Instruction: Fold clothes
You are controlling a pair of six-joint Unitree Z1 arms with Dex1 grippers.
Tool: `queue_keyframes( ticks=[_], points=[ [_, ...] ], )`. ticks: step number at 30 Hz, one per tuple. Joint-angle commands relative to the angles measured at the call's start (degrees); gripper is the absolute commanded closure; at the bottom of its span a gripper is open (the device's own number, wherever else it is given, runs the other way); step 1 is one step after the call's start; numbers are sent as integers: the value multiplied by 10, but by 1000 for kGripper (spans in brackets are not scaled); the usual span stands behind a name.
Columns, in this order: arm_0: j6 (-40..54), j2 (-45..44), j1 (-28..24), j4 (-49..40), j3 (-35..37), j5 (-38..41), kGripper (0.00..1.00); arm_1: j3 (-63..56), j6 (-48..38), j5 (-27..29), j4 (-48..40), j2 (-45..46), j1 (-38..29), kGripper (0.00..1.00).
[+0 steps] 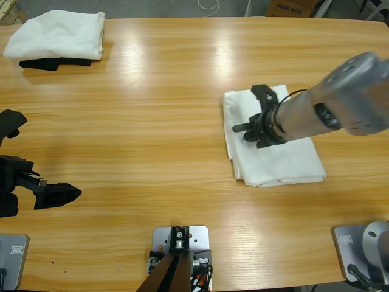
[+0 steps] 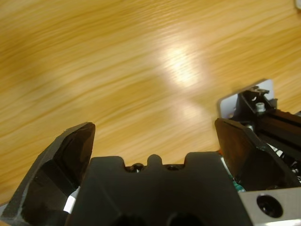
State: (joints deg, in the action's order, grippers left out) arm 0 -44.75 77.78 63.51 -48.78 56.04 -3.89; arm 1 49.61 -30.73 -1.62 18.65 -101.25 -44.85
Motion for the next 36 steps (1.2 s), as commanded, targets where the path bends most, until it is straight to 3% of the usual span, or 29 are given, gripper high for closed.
queue_keyframes(
  ticks=[1,6,7,8,9,10,11,13,15,19,21,24,30,36],
  points=[
    [-10,-8,6,-4,-26,-7,4,-20,-11,-40,-38,-97,-16,1000],
    [-10,-5,6,-3,-25,-8,2,-21,-12,-1,-16,12,-16,1000],
    [-10,-4,6,-2,-24,-8,2,-21,-12,5,-12,48,-17,950],
    [-9,-5,6,-1,-23,-8,1,-20,-11,13,-8,87,-20,579],
    [-9,-5,6,0,-22,-8,2,-16,-5,19,-8,130,-24,277],
    [-9,-6,6,1,-20,-8,0,-10,1,19,-8,169,-25,73],
    [-8,-7,6,1,-18,-8,1,-1,4,8,-9,198,-25,3],
    [-5,-10,1,3,-15,-26,2,15,17,-35,-8,212,-25,0],
    [20,-13,-44,2,-11,-36,0,16,30,-38,-1,214,-27,0],
    [140,1,-242,6,38,-49,0,29,36,-9,58,236,-27,0],
    [236,54,-331,10,103,-56,3,36,40,2,80,239,-26,0],
    [311,153,-414,-9,232,-51,4,34,40,9,96,235,-25,0],
    [397,367,-534,-30,432,31,4,33,40,15,111,231,-15,0],
    [459,531,-599,-101,646,36,4,25,33,22,111,213,-12,0]
  ],
)
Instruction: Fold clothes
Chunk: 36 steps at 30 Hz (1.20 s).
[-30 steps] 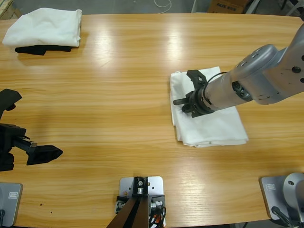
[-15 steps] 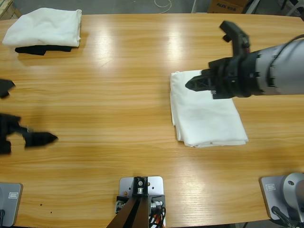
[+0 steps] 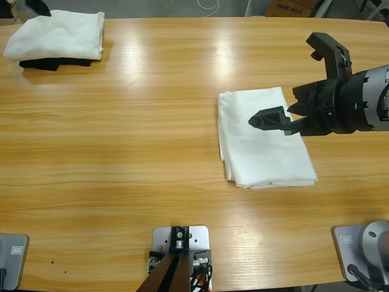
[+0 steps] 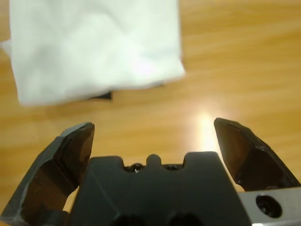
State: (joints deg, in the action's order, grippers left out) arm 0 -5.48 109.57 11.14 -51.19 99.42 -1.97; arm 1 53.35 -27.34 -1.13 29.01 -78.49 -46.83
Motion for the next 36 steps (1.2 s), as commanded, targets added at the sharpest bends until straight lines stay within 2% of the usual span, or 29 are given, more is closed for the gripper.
queue_keyframes(
  ticks=[1,4,9,12,17,25,28,33,35,36],
  points=[
    [79,238,-83,-88,250,18,7,-13,-1,17,8,-17,8,0],
    [84,312,-99,-122,347,28,17,-18,-1,21,17,-14,8,0],
    [83,384,-92,-156,425,31,4,-36,-3,26,14,-25,14,0],
    [78,403,-85,-166,444,29,4,-37,-5,28,-3,-37,14,0],
    [45,475,-84,-224,531,19,4,-36,-10,26,-14,-40,16,0],
    [49,500,-74,-313,551,-6,0,-50,-9,25,-11,-15,48,0],
    [105,496,-52,-359,536,-1,0,-48,-9,24,-11,-7,50,0],
    [197,456,17,-346,440,17,0,-49,-10,25,0,13,50,0],
    [212,416,41,-289,353,31,0,-50,-10,27,10,29,50,0],
    [217,374,60,-214,249,32,0,-51,-10,29,17,39,50,0]
  ],
)
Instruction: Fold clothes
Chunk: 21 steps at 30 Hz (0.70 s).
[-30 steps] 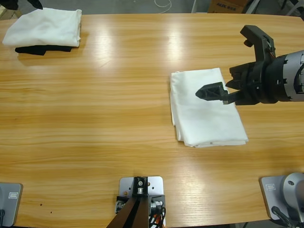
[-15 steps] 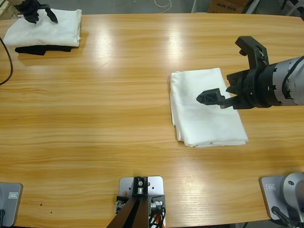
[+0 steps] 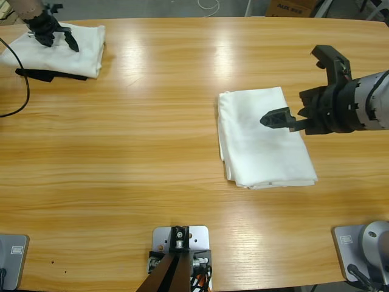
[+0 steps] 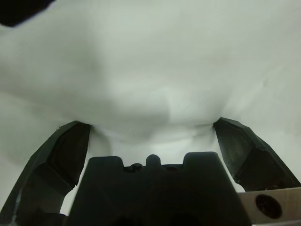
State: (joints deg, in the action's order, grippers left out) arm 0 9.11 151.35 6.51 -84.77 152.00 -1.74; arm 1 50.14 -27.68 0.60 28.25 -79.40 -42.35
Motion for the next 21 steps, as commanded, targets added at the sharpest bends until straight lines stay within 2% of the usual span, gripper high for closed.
queue_keyframes(
  ticks=[1,4,7,12,16,21],
  points=[
    [72,-84,121,196,-375,30,0,-22,-6,15,32,60,5,0],
    [73,-188,164,391,-640,30,0,-38,-17,19,42,95,5,0],
    [107,-245,233,482,-790,37,0,-48,-24,19,49,123,5,0],
    [213,-277,318,532,-882,47,0,-48,-41,15,65,137,5,0],
    [272,-293,357,535,-922,46,0,-50,-54,1,75,133,5,0],
    [297,-324,384,534,-956,46,0,-70,-68,-28,63,122,18,0]
  ],
)
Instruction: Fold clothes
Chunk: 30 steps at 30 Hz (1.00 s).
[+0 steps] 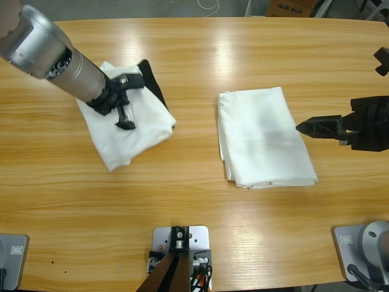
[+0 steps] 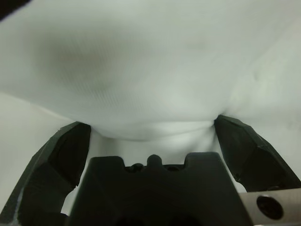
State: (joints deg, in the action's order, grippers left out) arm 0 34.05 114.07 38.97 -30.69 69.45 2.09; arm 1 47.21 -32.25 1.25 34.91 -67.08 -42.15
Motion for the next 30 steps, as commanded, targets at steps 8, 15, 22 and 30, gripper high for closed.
queue_keyframes(
  ticks=[8,15,22,30],
  points=[
    [61,-76,69,-21,-154,12,0,-62,16,-113,-55,-56,226,0],
    [8,-156,70,-38,-150,91,0,-92,50,-285,-139,-206,378,0],
    [-31,-122,71,-39,-128,86,0,-114,42,-352,-151,-254,397,0],
    [-93,-154,75,-56,-110,89,0,-152,41,-408,-228,-334,409,0]
  ],
)
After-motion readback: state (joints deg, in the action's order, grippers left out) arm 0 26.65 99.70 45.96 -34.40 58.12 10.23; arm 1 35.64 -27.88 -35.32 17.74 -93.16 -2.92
